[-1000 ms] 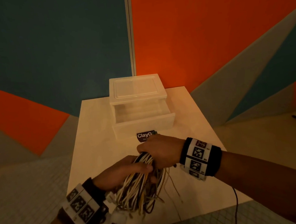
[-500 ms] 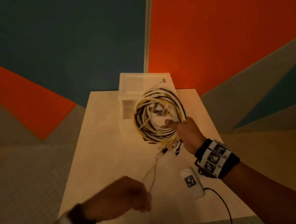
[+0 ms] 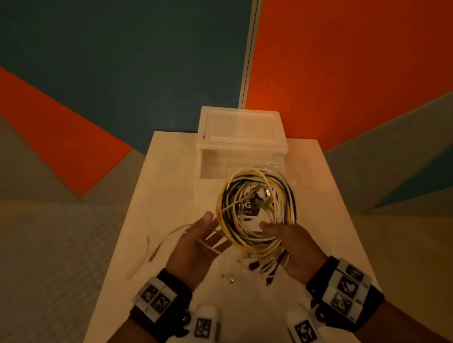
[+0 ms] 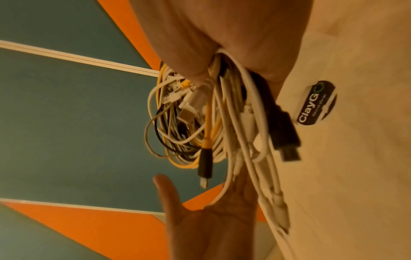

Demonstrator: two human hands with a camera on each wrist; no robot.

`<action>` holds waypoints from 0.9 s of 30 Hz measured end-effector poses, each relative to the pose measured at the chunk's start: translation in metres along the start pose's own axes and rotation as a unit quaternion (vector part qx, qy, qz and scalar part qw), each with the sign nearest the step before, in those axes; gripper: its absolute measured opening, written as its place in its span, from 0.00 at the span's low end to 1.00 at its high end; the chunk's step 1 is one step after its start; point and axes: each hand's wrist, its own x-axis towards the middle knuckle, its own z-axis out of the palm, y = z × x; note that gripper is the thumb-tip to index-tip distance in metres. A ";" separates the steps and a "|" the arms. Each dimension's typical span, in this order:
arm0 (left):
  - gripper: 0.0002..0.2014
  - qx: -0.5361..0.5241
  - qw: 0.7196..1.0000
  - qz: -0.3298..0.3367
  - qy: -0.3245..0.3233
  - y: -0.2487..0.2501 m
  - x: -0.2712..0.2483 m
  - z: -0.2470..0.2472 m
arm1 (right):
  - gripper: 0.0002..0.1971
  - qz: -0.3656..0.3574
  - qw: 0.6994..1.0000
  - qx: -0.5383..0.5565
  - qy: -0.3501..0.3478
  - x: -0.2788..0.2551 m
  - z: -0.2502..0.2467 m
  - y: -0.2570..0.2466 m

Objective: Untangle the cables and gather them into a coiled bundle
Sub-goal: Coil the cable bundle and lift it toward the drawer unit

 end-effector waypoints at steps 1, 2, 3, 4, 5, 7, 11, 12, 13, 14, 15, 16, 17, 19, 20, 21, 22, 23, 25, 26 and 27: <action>0.21 0.030 1.000 -0.004 -0.009 0.003 0.000 -0.003 | 0.12 0.013 1.000 -0.025 -0.001 0.000 -0.002 0.004; 0.19 0.065 0.998 -0.011 -0.015 0.005 0.000 -0.005 | 0.12 0.027 0.998 -0.048 -0.009 0.000 -0.005 0.009; 0.19 0.095 0.995 -0.016 -0.016 0.009 0.000 -0.004 | 0.12 0.040 0.996 -0.073 -0.018 0.001 -0.007 0.012; 0.22 0.120 0.992 -0.020 -0.014 0.010 0.001 -0.005 | 0.12 0.050 0.994 -0.095 -0.024 0.001 -0.009 0.015; 0.25 0.142 0.989 -0.023 -0.017 0.012 0.001 -0.005 | 0.12 0.060 0.990 -0.122 -0.032 0.000 -0.011 0.017; 0.25 0.188 0.981 -0.025 -0.047 0.016 0.002 -0.004 | 0.11 0.070 0.981 -0.175 -0.054 -0.001 -0.014 0.021; 0.23 0.291 0.954 -0.032 -0.072 0.027 0.004 -0.004 | 0.08 0.080 0.957 -0.261 -0.094 0.000 -0.015 0.027; 0.27 0.296 0.952 -0.043 -0.063 0.032 0.006 -0.006 | 0.09 0.074 0.949 -0.289 -0.099 0.000 -0.015 0.028; 0.32 0.302 0.951 -0.055 -0.038 0.037 0.009 -0.007 | 0.13 0.069 0.938 -0.323 -0.104 0.000 -0.015 0.029; 0.35 0.312 0.947 -0.068 -0.019 0.042 0.012 -0.009 | 0.17 0.066 0.927 -0.352 -0.115 0.000 -0.015 0.030; 0.37 0.339 0.938 -0.074 -0.017 0.046 0.014 -0.010 | 0.17 0.062 0.918 -0.370 -0.129 -0.001 -0.015 0.030; 0.38 0.384 0.919 -0.082 -0.033 0.048 0.016 -0.009 | 0.16 0.058 0.908 -0.391 -0.137 -0.001 -0.013 0.030; 0.40 0.448 0.887 -0.092 -0.061 0.049 0.017 -0.008 | 0.14 0.050 0.899 -0.410 -0.146 -0.003 -0.010 0.028; 0.49 0.588 0.786 -0.121 -0.146 0.045 0.017 -0.002 | 0.13 0.033 0.879 -0.449 -0.154 -0.002 -0.006 0.023; 0.51 0.652 0.725 -0.129 -0.182 0.042 0.016 0.003 | 0.12 0.026 0.868 -0.472 -0.155 -0.001 -0.003 0.020; 0.49 0.710 0.664 -0.120 -0.199 0.040 0.015 0.006 | 0.12 0.019 0.856 -0.493 -0.155 0.000 -0.002 0.017; 0.48 0.766 0.602 -0.095 -0.206 0.038 0.016 0.007 | 0.13 0.013 0.843 -0.514 -0.157 0.001 -0.001 0.014; 0.46 0.813 0.540 -0.059 -0.210 0.037 0.015 0.010 | 0.15 0.005 0.830 -0.535 -0.158 0.001 -0.001 0.012; 0.41 0.863 0.455 -0.008 -0.221 0.035 0.016 0.014 | 0.19 -0.018 0.803 -0.573 -0.166 0.001 0.001 0.006; 0.38 0.862 0.451 -0.001 -0.229 0.033 0.018 0.015 | 0.19 -0.027 0.790 -0.588 -0.171 0.001 0.002 0.004; 0.35 0.851 0.469 -0.001 -0.236 0.033 0.018 0.017 | 0.17 -0.036 0.782 -0.598 -0.172 0.003 0.002 0.003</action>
